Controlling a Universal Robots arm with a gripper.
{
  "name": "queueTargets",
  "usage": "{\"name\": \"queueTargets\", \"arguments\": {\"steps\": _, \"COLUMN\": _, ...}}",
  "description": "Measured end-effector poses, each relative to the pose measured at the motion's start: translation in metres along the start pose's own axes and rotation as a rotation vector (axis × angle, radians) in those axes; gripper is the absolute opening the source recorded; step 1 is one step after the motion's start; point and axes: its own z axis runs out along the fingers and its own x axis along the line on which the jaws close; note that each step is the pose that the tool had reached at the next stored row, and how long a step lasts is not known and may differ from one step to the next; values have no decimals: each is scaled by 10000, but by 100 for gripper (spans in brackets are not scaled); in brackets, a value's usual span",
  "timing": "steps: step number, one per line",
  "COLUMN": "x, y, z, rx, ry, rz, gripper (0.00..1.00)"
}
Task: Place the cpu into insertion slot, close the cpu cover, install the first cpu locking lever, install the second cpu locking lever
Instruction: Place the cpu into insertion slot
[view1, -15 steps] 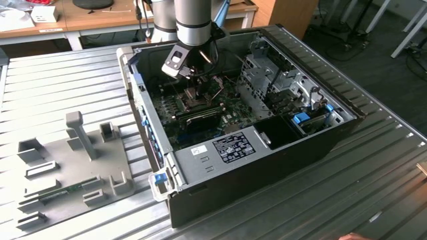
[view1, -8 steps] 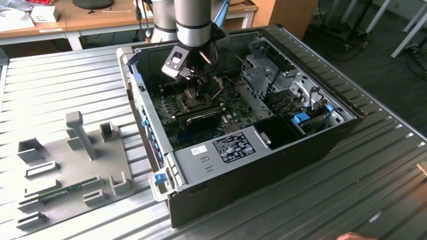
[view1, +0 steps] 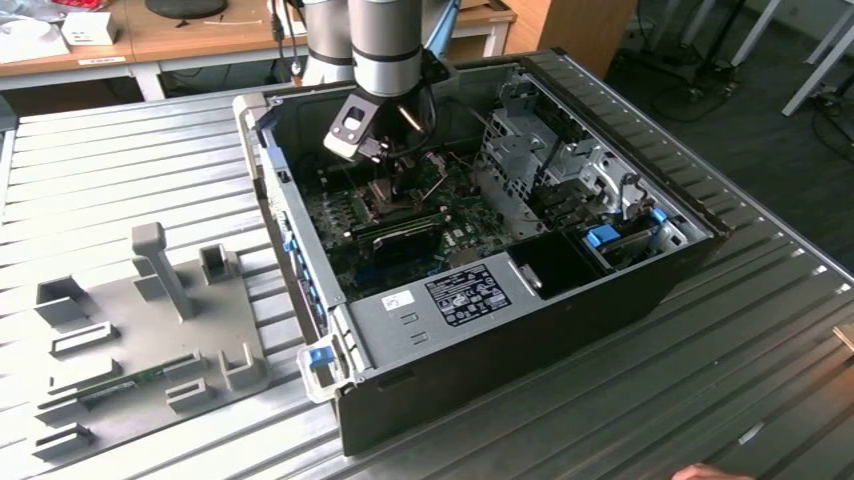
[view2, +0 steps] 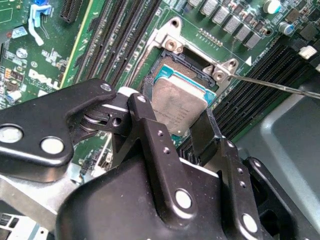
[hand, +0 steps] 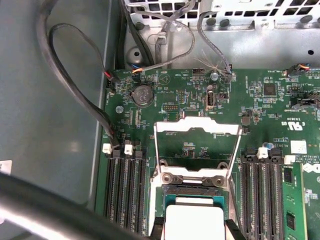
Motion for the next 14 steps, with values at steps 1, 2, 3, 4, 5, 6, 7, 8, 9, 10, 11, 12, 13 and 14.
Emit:
{"name": "queueTargets", "arguments": {"steps": 1, "x": 0, "y": 0, "z": 2, "rx": 1, "ry": -1, "rz": 0, "gripper": 54}}
{"name": "queueTargets", "arguments": {"steps": 2, "x": 0, "y": 0, "z": 4, "rx": 0, "ry": 0, "rz": 0, "gripper": 54}}
{"name": "queueTargets", "arguments": {"steps": 3, "x": 1, "y": 0, "z": 5, "rx": 0, "ry": 0, "rz": 0, "gripper": 54}}
{"name": "queueTargets", "arguments": {"steps": 4, "x": 1, "y": 0, "z": 7, "rx": 0, "ry": 0, "rz": 0, "gripper": 54}}
{"name": "queueTargets", "arguments": {"steps": 5, "x": 2, "y": 0, "z": 9, "rx": -1, "ry": 2, "rz": 0, "gripper": 54}}
{"name": "queueTargets", "arguments": {"steps": 6, "x": 3, "y": 0, "z": 11, "rx": -1, "ry": 1, "rz": 0, "gripper": 54}}
{"name": "queueTargets", "arguments": {"steps": 7, "x": 5, "y": -1, "z": 14, "rx": -2, "ry": 2, "rz": 0, "gripper": 54}}
{"name": "queueTargets", "arguments": {"steps": 8, "x": 8, "y": -1, "z": 15, "rx": -1, "ry": 2, "rz": 1, "gripper": 54}}
{"name": "queueTargets", "arguments": {"steps": 9, "x": 11, "y": -1, "z": 17, "rx": -1, "ry": 2, "rz": 1, "gripper": 54}}
{"name": "queueTargets", "arguments": {"steps": 10, "x": 15, "y": -1, "z": 19, "rx": -1, "ry": 2, "rz": 1, "gripper": 54}}
{"name": "queueTargets", "arguments": {"steps": 11, "x": 18, "y": -1, "z": 21, "rx": -1, "ry": 2, "rz": 0, "gripper": 54}}
{"name": "queueTargets", "arguments": {"steps": 12, "x": 22, "y": -1, "z": 22, "rx": 0, "ry": 1, "rz": 0, "gripper": 54}}
{"name": "queueTargets", "arguments": {"steps": 13, "x": 25, "y": -1, "z": 24, "rx": -1, "ry": 2, "rz": 0, "gripper": 54}}
{"name": "queueTargets", "arguments": {"steps": 14, "x": 27, "y": -1, "z": 26, "rx": -2, "ry": 3, "rz": 0, "gripper": 54}}
